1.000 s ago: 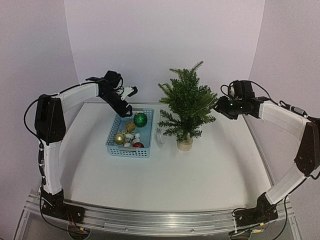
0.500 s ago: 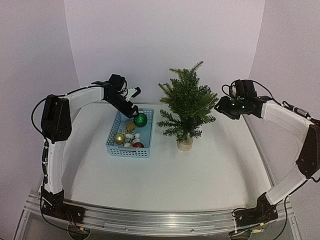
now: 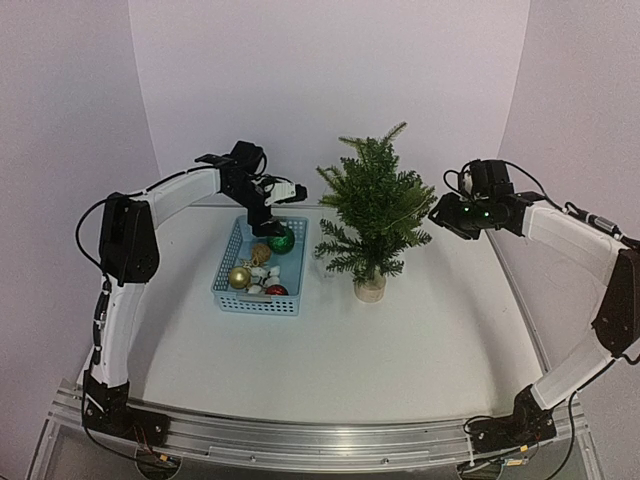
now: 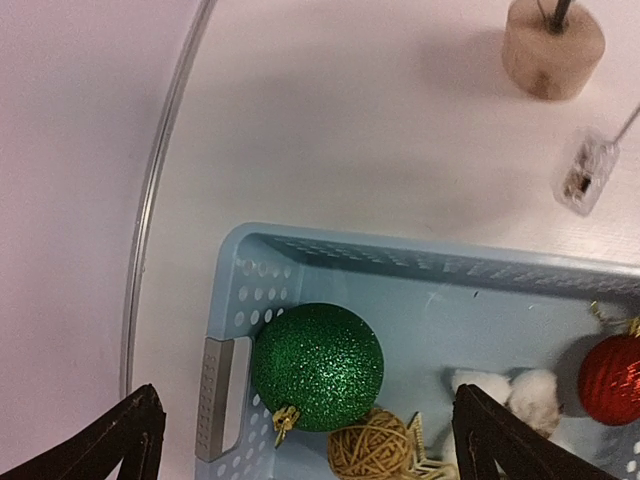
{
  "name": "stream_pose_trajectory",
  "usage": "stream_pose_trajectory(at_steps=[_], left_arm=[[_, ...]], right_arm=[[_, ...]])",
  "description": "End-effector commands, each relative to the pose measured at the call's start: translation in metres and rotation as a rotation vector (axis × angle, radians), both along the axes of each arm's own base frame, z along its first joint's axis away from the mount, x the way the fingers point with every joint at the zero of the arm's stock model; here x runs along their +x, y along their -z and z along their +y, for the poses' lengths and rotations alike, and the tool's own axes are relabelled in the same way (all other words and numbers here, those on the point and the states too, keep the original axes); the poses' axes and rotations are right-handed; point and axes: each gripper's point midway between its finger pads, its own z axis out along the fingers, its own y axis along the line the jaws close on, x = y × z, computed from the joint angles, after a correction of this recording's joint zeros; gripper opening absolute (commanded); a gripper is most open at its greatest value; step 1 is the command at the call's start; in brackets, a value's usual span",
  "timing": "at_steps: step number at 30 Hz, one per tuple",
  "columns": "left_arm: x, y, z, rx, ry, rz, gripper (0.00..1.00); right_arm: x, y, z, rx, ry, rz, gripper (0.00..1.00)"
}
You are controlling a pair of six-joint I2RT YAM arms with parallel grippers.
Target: Decorate the small christmas tree
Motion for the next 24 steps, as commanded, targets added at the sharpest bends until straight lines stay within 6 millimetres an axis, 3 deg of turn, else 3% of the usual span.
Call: stream_pose_trajectory(at_steps=[1, 6, 13, 24], left_arm=[[0.004, 0.049, -0.001, 0.252, 0.147, -0.113, 0.99], [0.017, 0.062, -0.01, 0.356, 0.2, -0.248, 1.0], [0.035, 0.081, 0.0, 0.488, 0.185, -0.323, 0.98], [0.03, 0.097, 0.013, 0.575, 0.205, -0.292, 0.89]], right_arm=[[0.005, -0.01, 0.004, 0.013, -0.019, -0.021, 0.48], [0.003, -0.006, 0.007, 0.025, -0.032, -0.008, 0.48], [-0.003, -0.002, 0.004, 0.019, -0.024, -0.001, 0.48], [0.0, -0.005, 0.005, 0.02, -0.032, -0.008, 0.48]])
